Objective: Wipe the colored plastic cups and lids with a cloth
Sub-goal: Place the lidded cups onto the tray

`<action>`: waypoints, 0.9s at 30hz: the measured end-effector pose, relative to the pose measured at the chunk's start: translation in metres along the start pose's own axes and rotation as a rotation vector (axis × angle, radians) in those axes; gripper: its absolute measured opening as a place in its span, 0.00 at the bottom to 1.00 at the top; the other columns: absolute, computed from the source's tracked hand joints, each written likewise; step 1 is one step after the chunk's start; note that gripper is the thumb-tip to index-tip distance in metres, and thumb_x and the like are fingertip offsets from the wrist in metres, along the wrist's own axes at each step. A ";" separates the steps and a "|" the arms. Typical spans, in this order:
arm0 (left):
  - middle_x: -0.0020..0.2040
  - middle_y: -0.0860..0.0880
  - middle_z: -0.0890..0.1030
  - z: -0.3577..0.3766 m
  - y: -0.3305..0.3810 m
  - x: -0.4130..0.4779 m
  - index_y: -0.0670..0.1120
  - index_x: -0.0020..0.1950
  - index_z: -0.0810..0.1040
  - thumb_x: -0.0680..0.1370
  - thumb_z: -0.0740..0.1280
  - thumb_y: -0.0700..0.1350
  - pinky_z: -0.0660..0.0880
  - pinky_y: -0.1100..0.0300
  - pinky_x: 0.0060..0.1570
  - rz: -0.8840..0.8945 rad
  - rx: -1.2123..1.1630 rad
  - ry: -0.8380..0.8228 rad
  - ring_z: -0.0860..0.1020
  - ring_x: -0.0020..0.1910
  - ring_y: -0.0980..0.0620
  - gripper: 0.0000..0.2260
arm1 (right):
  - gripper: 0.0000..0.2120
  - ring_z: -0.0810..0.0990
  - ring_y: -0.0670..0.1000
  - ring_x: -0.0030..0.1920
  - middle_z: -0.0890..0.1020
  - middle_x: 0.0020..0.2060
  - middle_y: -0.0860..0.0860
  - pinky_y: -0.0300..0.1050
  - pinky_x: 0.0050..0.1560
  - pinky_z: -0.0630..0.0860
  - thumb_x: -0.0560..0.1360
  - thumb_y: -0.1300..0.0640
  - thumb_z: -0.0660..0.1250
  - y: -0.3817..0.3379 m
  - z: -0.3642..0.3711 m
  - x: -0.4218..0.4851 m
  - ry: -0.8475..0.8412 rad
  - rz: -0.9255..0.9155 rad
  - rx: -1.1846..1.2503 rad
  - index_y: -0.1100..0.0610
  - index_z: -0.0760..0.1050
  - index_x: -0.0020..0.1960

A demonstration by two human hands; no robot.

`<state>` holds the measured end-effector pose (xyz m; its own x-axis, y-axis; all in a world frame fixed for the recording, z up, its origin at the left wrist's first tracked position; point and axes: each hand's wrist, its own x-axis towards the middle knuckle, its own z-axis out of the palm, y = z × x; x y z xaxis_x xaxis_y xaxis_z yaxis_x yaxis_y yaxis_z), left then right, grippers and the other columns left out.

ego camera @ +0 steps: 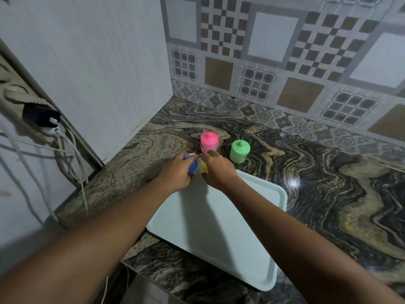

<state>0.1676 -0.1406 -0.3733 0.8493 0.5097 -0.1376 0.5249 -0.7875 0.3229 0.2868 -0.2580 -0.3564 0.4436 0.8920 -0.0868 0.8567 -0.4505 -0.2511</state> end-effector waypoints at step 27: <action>0.68 0.45 0.77 -0.067 -0.006 0.001 0.46 0.70 0.76 0.75 0.63 0.61 0.67 0.47 0.72 0.142 -0.093 0.346 0.72 0.71 0.43 0.28 | 0.34 0.60 0.64 0.79 0.64 0.79 0.60 0.63 0.72 0.69 0.77 0.42 0.69 0.026 -0.063 -0.024 0.268 0.115 0.213 0.53 0.66 0.79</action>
<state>0.1618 -0.1125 -0.3123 0.8356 0.4972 0.2338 0.3828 -0.8320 0.4015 0.3153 -0.2934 -0.2999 0.6114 0.7819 0.1221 0.7356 -0.5047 -0.4519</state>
